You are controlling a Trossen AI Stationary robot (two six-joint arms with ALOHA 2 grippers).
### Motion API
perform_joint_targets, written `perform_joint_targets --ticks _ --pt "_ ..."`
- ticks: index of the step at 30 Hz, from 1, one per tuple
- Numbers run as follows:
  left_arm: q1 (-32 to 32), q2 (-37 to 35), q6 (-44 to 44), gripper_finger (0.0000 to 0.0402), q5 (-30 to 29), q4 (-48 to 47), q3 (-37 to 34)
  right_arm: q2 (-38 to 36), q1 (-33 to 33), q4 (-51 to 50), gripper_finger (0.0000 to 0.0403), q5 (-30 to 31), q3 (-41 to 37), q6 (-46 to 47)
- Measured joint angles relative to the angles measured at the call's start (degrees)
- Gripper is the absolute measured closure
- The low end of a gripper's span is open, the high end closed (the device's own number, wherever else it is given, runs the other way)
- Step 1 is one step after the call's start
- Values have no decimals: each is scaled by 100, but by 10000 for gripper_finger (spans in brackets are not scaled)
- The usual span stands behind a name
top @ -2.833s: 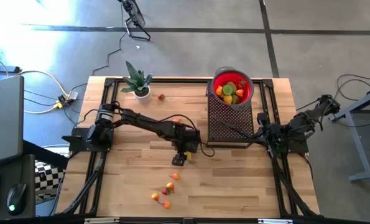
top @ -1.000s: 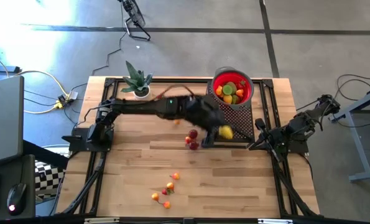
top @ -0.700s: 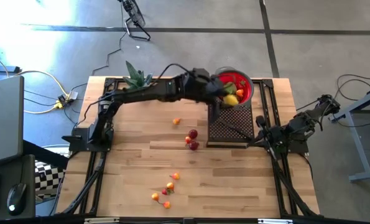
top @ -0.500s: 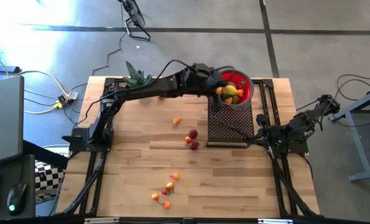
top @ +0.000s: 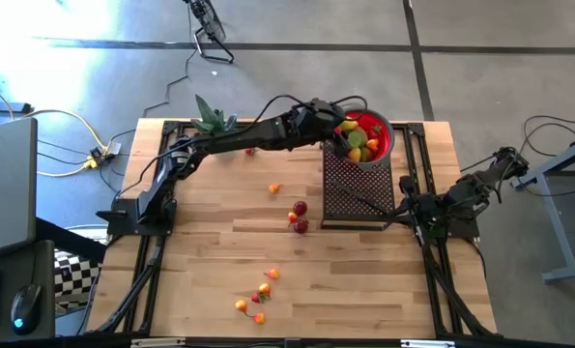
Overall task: Pick & Place Fruit
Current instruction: Put the lemon into the strainer bowl on the shelf
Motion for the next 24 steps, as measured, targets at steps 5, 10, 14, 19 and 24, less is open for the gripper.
perform_joint_targets --ticks 5,10,14,19,24 --pt "0 -2 0 178 -503 -23 2 0 -1 -3 400 0 2 2" --pt "-2 6 -61 178 -499 -94 2 0 0 -11 400 0 2 2" --pt "0 100 -249 178 -303 -273 -4 0 -1 -16 400 0 2 2" --pt "0 190 -289 178 -275 -240 0 0 -1 -22 400 0 2 2" --pt "0 188 -289 178 -275 -172 2 0 -2 -62 400 0 2 2"
